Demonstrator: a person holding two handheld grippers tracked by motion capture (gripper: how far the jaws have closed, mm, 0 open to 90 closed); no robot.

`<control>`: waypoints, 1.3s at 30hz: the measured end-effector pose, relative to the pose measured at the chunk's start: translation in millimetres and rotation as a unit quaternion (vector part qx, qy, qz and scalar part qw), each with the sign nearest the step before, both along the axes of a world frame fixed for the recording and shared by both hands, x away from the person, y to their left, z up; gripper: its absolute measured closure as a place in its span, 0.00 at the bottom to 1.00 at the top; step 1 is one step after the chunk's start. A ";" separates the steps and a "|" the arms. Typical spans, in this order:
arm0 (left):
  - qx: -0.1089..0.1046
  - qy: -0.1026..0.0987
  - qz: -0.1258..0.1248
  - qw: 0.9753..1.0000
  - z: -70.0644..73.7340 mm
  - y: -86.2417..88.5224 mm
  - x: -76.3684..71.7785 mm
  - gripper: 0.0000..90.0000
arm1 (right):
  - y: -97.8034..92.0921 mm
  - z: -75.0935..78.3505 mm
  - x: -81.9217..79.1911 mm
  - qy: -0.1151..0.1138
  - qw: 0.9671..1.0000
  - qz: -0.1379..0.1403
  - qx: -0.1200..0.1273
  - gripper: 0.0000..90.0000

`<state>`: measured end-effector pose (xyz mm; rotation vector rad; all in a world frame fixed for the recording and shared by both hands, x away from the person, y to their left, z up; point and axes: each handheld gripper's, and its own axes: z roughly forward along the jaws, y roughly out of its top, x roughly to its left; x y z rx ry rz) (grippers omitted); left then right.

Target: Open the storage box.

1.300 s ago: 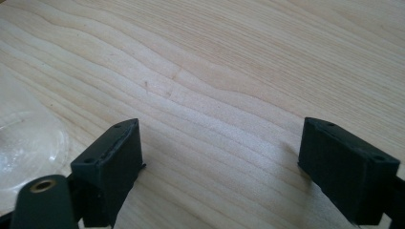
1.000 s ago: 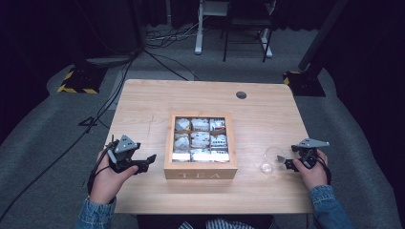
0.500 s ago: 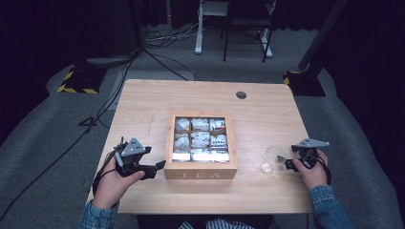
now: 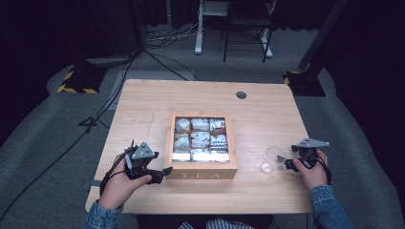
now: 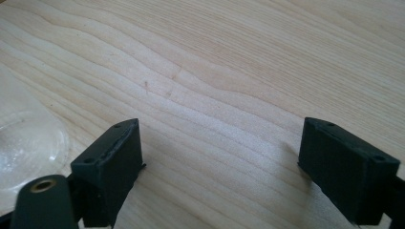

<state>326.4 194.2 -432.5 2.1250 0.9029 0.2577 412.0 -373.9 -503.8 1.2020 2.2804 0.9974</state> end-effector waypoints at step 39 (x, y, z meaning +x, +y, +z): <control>0.054 0.009 -0.029 0.998 -5.9 -13.1 0.0 0.43 | 0.0 0.0 0.0 0.000 1.000 0.000 0.000 0.17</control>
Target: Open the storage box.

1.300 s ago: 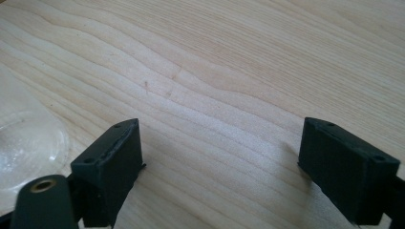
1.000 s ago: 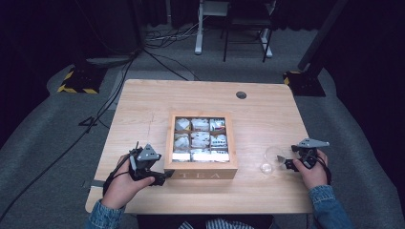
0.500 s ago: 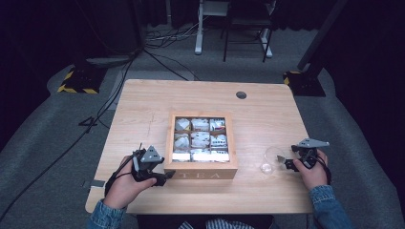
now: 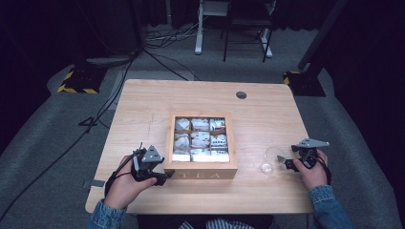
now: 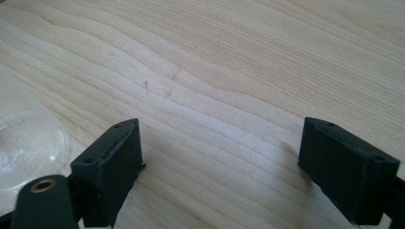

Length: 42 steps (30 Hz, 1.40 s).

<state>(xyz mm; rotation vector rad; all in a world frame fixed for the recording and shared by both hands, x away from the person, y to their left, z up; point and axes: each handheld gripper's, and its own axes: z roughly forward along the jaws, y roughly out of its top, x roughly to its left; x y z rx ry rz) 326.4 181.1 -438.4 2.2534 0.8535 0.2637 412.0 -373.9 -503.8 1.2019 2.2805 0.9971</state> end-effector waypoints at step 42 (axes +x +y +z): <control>-0.050 -0.014 0.009 0.999 11.1 8.1 -6.6 0.57 | 0.0 -0.1 0.0 0.000 1.000 0.000 0.000 0.17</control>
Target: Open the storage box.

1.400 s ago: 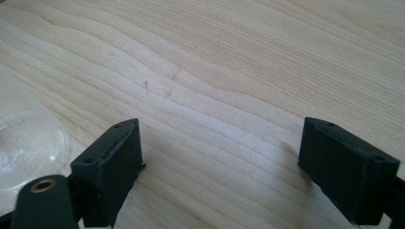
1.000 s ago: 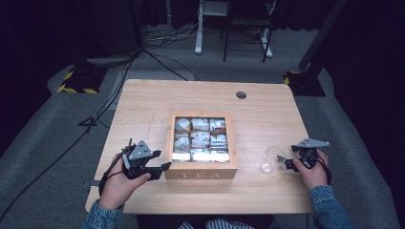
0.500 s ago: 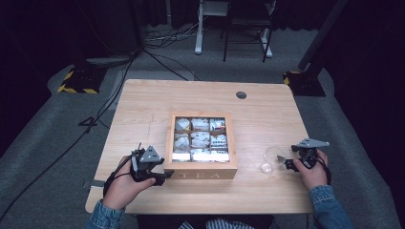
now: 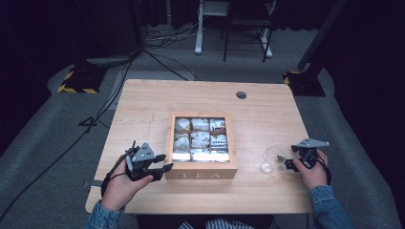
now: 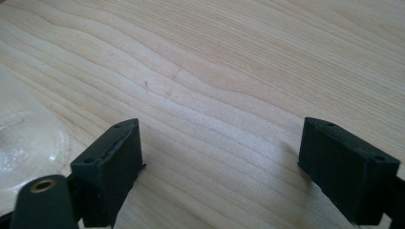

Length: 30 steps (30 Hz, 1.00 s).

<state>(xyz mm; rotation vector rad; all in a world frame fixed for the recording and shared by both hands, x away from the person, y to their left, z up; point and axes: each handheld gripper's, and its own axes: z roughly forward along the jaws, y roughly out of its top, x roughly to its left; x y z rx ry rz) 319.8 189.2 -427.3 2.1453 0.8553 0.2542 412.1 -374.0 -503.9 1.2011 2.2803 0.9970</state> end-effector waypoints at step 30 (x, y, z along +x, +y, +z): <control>0.066 0.014 -0.001 0.998 4.1 -8.2 -0.2 0.62 | 0.0 0.0 0.1 0.000 1.000 0.000 0.000 0.17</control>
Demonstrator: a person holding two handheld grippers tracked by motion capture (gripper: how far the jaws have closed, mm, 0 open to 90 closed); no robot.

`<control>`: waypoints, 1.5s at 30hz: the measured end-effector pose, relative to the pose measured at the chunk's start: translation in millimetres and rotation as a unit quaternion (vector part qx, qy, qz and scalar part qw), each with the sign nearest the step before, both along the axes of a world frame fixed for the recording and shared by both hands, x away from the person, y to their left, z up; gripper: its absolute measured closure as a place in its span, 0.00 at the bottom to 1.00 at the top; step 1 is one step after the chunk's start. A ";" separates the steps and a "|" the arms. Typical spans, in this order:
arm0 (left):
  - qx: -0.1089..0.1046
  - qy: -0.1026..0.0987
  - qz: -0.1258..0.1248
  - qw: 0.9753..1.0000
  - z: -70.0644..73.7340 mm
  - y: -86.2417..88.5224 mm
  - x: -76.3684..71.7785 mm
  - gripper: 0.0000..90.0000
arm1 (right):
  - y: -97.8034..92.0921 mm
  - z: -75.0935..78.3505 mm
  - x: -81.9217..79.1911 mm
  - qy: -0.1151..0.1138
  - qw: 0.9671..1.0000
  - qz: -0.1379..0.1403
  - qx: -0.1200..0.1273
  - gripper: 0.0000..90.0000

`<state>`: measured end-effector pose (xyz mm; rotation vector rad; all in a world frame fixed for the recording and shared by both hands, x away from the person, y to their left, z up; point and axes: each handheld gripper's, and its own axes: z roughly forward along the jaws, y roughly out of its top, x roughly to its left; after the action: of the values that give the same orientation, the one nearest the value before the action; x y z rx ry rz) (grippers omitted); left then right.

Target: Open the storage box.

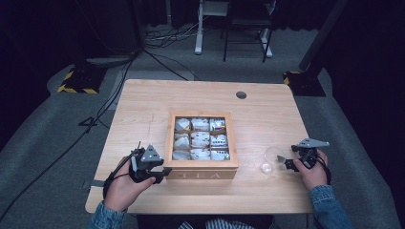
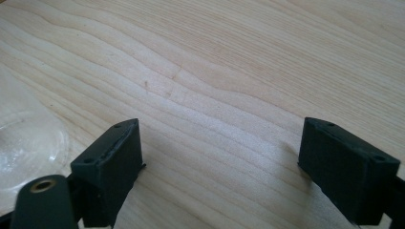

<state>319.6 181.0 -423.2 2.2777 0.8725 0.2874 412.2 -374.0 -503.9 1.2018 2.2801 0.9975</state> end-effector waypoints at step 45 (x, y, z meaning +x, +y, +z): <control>-0.088 -0.147 0.070 0.983 28.3 2.9 6.5 0.61 | 0.0 0.0 -0.1 0.000 1.000 0.000 0.000 0.17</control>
<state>326.0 183.9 -394.9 1.9525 0.8677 0.5706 412.1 -374.0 -503.9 1.2010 2.2804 0.9973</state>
